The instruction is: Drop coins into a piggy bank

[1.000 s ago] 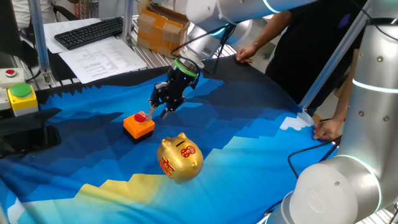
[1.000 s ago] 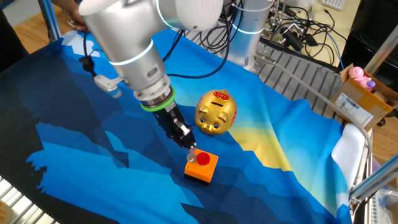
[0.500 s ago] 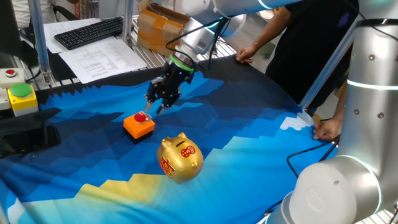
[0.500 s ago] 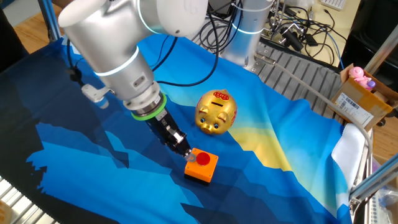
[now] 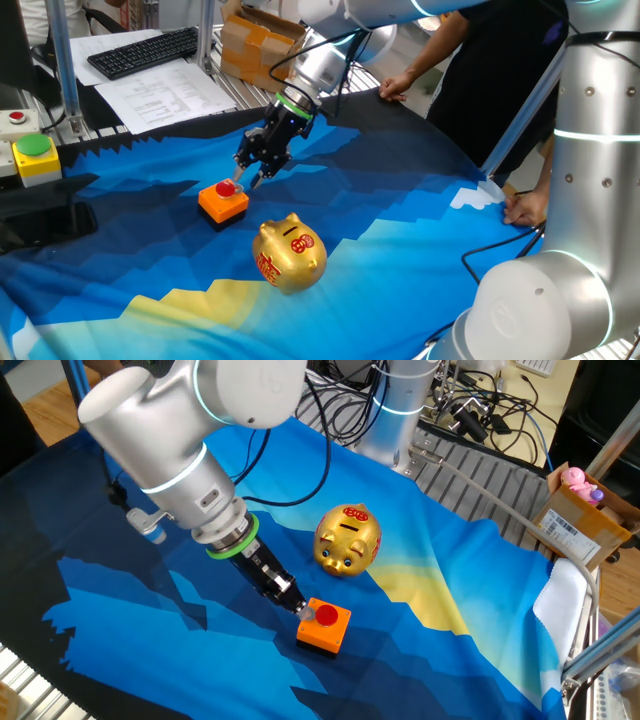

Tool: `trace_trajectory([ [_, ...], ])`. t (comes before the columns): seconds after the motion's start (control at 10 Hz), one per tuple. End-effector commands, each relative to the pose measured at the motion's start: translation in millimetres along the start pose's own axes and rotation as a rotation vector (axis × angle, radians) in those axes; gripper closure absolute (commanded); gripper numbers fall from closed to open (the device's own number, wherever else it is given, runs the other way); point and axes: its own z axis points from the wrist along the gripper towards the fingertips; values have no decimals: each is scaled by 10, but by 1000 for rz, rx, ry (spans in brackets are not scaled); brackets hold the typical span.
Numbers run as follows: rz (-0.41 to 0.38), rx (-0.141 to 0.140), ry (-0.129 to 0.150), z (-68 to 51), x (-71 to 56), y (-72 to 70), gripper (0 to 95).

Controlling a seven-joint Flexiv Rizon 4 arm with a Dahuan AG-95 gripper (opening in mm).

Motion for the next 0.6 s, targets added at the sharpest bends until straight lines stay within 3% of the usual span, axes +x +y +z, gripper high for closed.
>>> trace_trajectory([
  [0.1, 3, -21, 17, -2, 5, 0, 570],
  [0.5, 4, -20, 17, -2, 6, 2, 570],
  [0.6, 12, -1, 4, -2, 6, 2, 570],
])
